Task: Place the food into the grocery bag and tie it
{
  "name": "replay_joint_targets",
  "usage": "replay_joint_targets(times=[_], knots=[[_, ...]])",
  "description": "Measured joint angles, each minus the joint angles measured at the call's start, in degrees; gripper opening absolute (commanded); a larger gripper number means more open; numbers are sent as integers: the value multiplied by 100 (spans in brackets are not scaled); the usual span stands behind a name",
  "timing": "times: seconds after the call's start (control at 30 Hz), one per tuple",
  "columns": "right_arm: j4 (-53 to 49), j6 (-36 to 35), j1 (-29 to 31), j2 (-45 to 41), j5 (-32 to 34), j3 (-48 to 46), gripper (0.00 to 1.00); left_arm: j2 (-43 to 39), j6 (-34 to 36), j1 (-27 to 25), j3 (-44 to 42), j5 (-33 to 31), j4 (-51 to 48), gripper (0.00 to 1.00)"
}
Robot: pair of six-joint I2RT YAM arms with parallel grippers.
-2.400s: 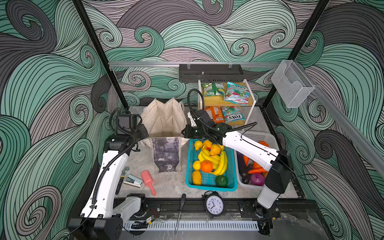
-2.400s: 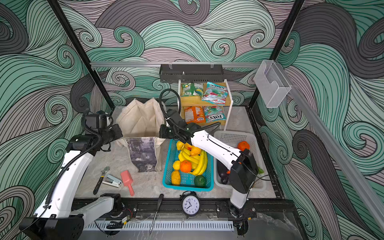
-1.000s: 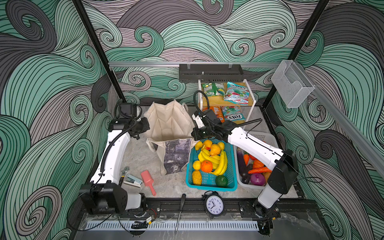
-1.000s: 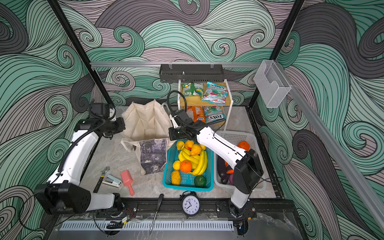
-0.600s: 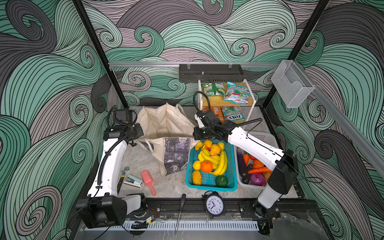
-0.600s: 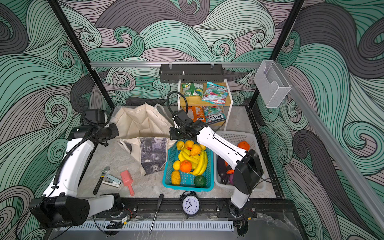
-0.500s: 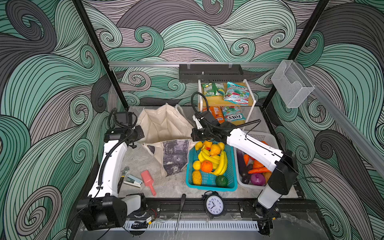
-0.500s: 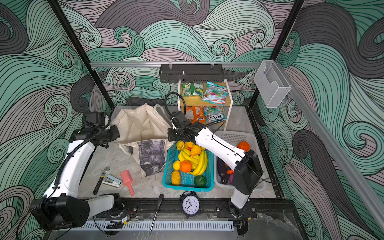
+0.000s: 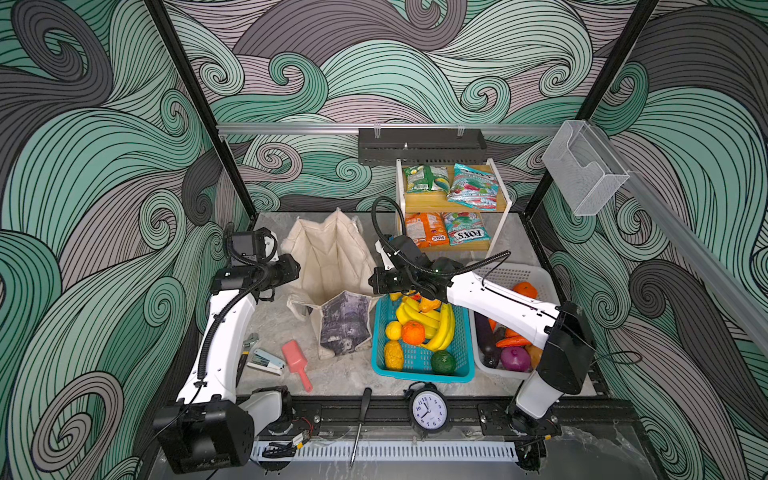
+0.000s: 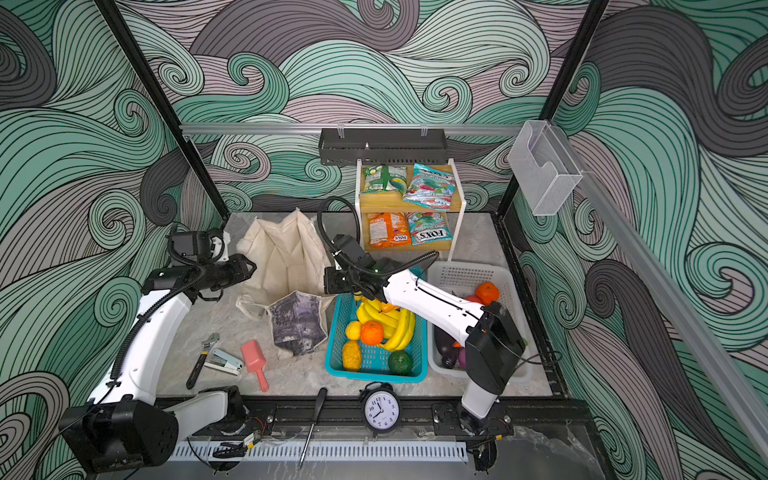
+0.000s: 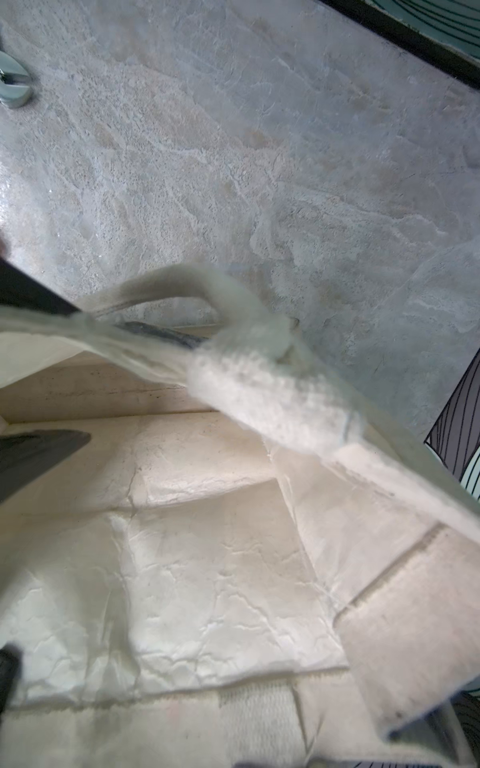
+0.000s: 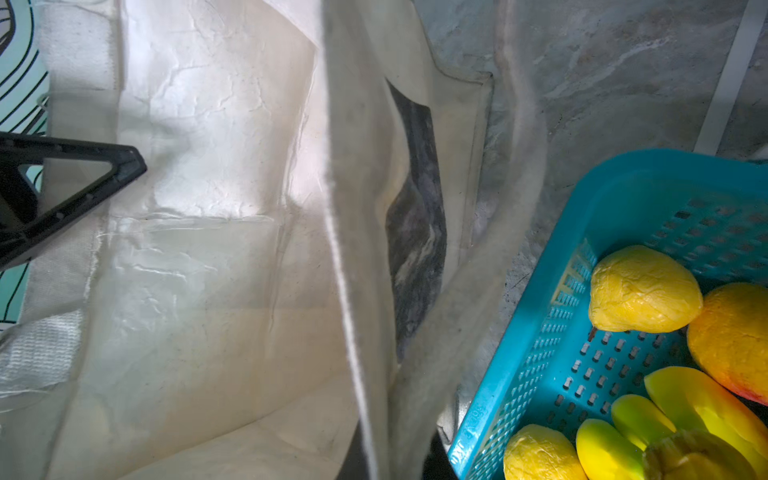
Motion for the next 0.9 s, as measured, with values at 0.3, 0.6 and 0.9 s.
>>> replay_joint_targets(times=[0.3,0.6,0.9], knots=[[170,11,-11,-153,-22,-160,9,210,11,-4,-85,306,33,0],[363,11,4,-619,15,-664,24,380,20,-4,-13,223,-94,0],[640,-24,208,-918,142,-955,82,170,42,-4,-17,245,-109,0]])
